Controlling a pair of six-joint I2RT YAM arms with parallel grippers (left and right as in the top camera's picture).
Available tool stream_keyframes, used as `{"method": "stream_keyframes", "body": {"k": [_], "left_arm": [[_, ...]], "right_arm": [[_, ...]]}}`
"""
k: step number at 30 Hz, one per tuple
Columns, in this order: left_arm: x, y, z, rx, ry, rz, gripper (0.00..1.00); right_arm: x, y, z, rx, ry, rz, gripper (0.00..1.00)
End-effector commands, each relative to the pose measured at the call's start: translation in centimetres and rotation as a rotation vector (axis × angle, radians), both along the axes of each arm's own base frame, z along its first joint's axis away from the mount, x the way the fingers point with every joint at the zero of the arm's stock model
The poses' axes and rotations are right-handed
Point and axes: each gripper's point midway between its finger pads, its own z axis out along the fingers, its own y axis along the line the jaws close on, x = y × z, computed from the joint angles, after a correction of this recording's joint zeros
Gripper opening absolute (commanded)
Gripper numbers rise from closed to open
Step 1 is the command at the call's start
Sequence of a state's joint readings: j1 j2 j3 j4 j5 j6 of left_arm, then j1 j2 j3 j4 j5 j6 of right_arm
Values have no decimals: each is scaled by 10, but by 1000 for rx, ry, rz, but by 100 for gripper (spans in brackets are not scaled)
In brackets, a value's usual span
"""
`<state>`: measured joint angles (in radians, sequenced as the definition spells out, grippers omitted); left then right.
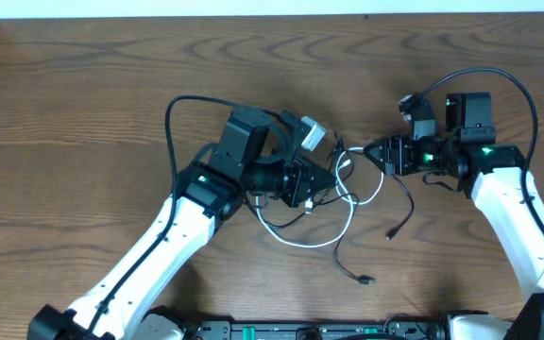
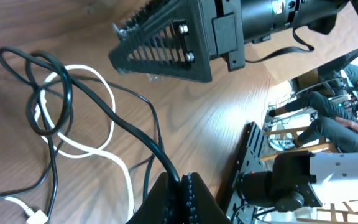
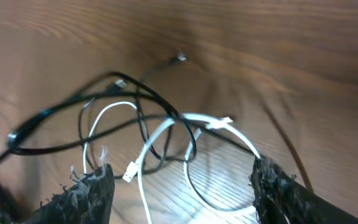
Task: Untangle cables
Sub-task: 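Move both grippers inward and grasp the loose cable loops, then hold the loops with both grippers and pull them apart sideways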
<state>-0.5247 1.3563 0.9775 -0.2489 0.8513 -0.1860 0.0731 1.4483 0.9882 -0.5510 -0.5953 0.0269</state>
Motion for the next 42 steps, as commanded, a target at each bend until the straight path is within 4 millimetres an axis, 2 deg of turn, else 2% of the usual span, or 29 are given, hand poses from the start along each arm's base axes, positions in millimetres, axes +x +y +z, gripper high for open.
{"method": "stream_keyframes", "body": {"k": [1,6,10,12,16,22,28,31,34,35,38,42], "left_arm": [[-1,3,13,-8,-42,-1,8],[-4,4,20,-19,-61,-2,7],[-5,5,20,-15,-54,-2,7],[-8,6,16,-4,-34,-2,7],[-9,7,14,3,-21,-2,7],[-10,7,13,7,-14,-2,8],[-12,9,10,16,0,-2,7],[-12,9,10,16,1,-2,8],[-12,9,10,18,3,-2,8],[-13,9,10,18,4,-2,7],[-13,9,9,22,10,-2,7],[-15,10,7,29,21,-1,8]], "right_arm": [[-6,23,14,45,-50,105,68],[-16,41,11,14,-92,219,70],[-12,51,9,-8,-130,245,68],[-4,52,1,-64,-149,232,63],[2,60,-9,-84,-159,245,62],[25,62,-28,-139,-209,233,61],[35,67,-59,-143,-178,249,61],[39,71,-68,-142,-182,254,60],[44,73,-77,-142,-187,254,54],[45,73,-80,-143,-184,254,49],[45,73,-90,-148,-167,253,25],[47,67,-105,-169,-114,202,13]]}}
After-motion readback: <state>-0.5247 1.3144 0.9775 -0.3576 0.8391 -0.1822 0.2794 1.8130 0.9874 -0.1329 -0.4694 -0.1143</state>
